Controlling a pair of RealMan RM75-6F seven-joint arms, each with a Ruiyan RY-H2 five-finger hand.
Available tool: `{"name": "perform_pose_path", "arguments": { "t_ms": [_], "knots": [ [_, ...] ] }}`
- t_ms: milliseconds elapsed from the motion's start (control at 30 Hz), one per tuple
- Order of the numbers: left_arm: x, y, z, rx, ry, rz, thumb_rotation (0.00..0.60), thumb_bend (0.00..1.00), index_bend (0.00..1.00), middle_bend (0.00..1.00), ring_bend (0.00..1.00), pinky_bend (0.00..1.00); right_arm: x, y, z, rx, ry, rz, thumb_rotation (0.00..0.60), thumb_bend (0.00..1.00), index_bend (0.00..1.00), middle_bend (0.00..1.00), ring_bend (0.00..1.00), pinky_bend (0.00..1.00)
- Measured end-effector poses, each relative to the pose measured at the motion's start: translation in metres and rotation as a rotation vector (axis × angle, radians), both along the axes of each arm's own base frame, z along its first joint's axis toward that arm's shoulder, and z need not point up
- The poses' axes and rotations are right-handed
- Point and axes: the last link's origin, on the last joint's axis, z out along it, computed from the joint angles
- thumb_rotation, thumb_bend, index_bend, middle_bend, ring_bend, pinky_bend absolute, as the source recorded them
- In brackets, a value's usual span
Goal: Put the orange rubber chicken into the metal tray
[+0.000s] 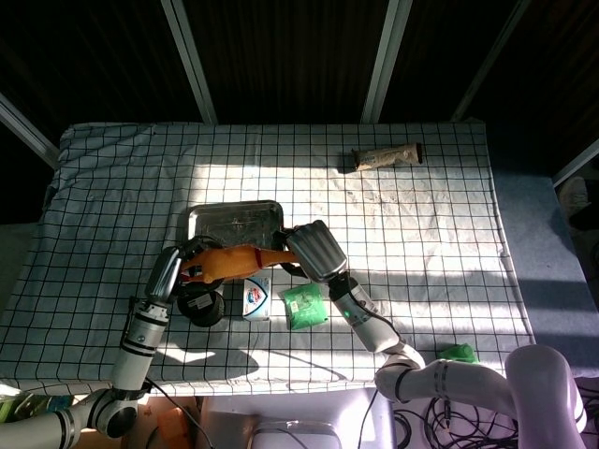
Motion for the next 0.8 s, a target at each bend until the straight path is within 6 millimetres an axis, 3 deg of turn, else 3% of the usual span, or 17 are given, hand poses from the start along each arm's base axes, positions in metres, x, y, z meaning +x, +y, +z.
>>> {"name": "perform_pose_path", "arguments": {
  "t_ms": [33, 67, 100, 167, 200, 233, 367, 533, 800],
  "knots": [
    [0.0, 0.0, 0.0, 0.006, 0.008, -0.003, 0.6, 0.73, 0.81, 0.95, 0.82, 0.71, 0.0, 0.0, 0.0, 0.0, 0.001, 0.0, 0.6, 0.45, 0.9, 0.68, 0.74, 0.88],
    [-0.001, 0.0, -0.001, 0.008, 0.013, -0.003, 0.6, 0.66, 0.7, 0.83, 0.67, 0.61, 0.0, 0.0, 0.0, -0.001, 0.003, 0.0, 0.6, 0.45, 0.9, 0.68, 0.74, 0.88],
    [-0.001, 0.0, -0.001, 0.002, 0.017, -0.002, 0.6, 0.58, 0.53, 0.62, 0.44, 0.43, -0.001, 0.0, 0.0, -0.002, 0.004, 0.0, 0.6, 0.45, 0.9, 0.68, 0.74, 0.88],
    [-0.003, 0.0, -0.003, -0.036, 0.038, -0.012, 0.6, 0.45, 0.21, 0.23, 0.1, 0.12, -0.001, -0.001, 0.0, -0.004, 0.005, -0.002, 0.6, 0.45, 0.9, 0.68, 0.74, 0.88],
    [-0.004, 0.0, -0.003, -0.056, 0.05, -0.018, 0.6, 0.37, 0.08, 0.08, 0.02, 0.03, -0.001, -0.001, 0.001, -0.005, 0.005, -0.002, 0.6, 0.45, 0.9, 0.68, 0.74, 0.88],
    [-0.006, 0.0, -0.003, -0.076, 0.062, -0.024, 0.6, 0.3, 0.02, 0.02, 0.0, 0.0, -0.002, -0.001, 0.001, -0.006, 0.004, -0.002, 0.6, 0.45, 0.9, 0.68, 0.74, 0.87],
    [-0.009, 0.003, 0.004, -0.1, 0.087, -0.045, 0.581, 0.19, 0.0, 0.0, 0.0, 0.0, -0.004, -0.001, 0.003, -0.012, 0.012, -0.005, 0.6, 0.45, 0.9, 0.68, 0.74, 0.87],
    [-0.008, 0.007, 0.017, -0.091, 0.064, -0.068, 0.409, 0.15, 0.0, 0.0, 0.0, 0.0, -0.009, -0.004, 0.005, -0.018, 0.021, -0.021, 0.6, 0.45, 0.9, 0.68, 0.74, 0.84],
    [-0.012, 0.008, 0.047, -0.034, 0.038, -0.096, 0.405, 0.16, 0.0, 0.0, 0.0, 0.0, -0.017, -0.013, 0.014, -0.053, 0.016, -0.048, 0.6, 0.45, 0.9, 0.68, 0.74, 0.82]
  ]
}}
